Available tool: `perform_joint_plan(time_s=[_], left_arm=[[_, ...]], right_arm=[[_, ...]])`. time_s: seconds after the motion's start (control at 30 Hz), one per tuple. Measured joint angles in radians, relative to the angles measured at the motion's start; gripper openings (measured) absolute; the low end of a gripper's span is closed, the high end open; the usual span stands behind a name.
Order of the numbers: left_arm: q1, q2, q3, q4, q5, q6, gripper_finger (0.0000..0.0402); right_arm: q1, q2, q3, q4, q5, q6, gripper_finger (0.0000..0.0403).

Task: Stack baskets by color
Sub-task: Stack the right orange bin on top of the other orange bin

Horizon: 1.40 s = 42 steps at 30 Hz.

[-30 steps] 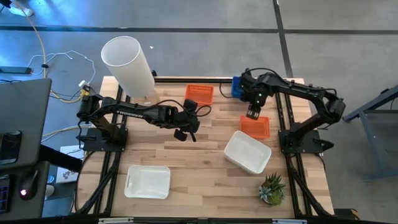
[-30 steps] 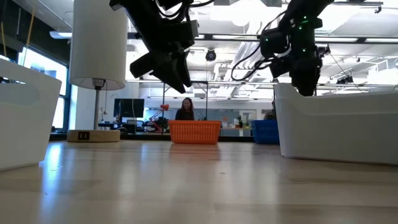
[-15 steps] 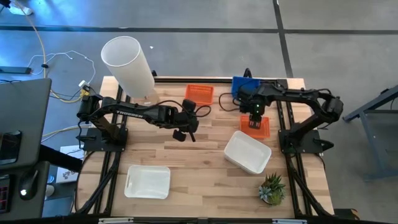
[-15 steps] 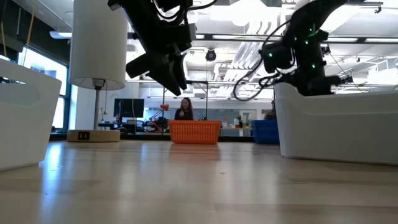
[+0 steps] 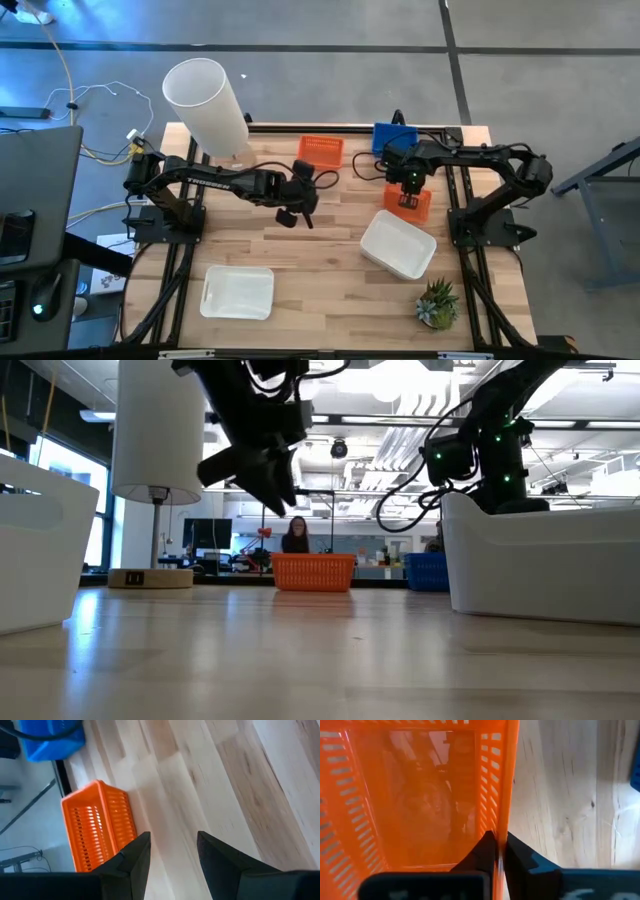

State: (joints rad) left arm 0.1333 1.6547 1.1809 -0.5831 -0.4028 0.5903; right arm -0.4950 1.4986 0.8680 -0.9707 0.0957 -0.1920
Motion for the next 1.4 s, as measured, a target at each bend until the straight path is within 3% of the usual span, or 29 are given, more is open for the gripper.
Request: perform_joint_plan(time_s=[0.17, 0.4, 0.7, 1.13, 1.4], left_arm=[[0.018, 0.000, 0.000, -0.069, 0.010, -0.025, 0.0146], [0.079, 0.000, -0.012, -0.075, 0.122, -0.059, 0.0139], [0.155, 0.000, -0.021, -0.068, 0.131, -0.084, 0.0126], [0.211, 0.000, 0.004, 0.004, 0.131, -0.120, 0.0127], [0.200, -0.011, 0.043, -0.044, 0.139, -0.157, 0.0127]], right_arm=[[0.000, 0.000, 0.000, 0.000, -0.001, 0.019, 0.0009], [0.000, 0.000, 0.018, -0.012, 0.002, 0.062, 0.0002], [0.000, 0.000, 0.157, -0.021, 0.088, 0.089, 0.0001], [0.000, 0.000, 0.329, -0.010, 0.097, 0.053, 0.0000], [0.000, 0.000, 0.391, 0.104, 0.097, 0.025, 0.0000]])
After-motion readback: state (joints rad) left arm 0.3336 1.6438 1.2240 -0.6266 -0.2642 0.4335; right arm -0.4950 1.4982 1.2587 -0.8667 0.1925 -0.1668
